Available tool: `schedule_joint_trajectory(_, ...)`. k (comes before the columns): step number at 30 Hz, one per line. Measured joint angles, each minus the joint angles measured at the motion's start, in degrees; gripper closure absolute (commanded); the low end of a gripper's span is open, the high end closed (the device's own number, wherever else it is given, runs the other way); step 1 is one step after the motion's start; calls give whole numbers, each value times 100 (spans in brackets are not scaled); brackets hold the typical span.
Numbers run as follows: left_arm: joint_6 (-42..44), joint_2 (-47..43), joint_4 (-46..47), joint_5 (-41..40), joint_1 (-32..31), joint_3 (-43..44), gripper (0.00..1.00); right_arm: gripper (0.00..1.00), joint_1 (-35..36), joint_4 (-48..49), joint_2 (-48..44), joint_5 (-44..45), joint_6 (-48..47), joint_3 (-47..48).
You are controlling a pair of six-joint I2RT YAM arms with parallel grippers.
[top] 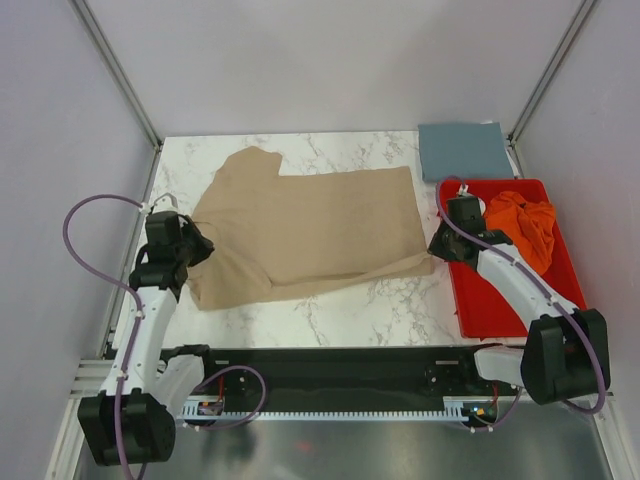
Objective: Fold and stack the t-shirts
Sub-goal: Fold the tshirt
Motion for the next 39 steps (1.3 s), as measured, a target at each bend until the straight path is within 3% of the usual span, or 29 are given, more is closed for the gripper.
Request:
schedule_joint_trajectory(10,83,1001,387,-337,0,612,98,100,-59,133,833,59,-378,723)
schedule_joint_trajectory(19,966,1825,855,409,2,990,98,100,-98,177,1305,173,-481,1174)
schedule_joint_trajectory(39,1996,3080,1213,743,92,2129,98,100,-166,151,1652,258,-684,1545)
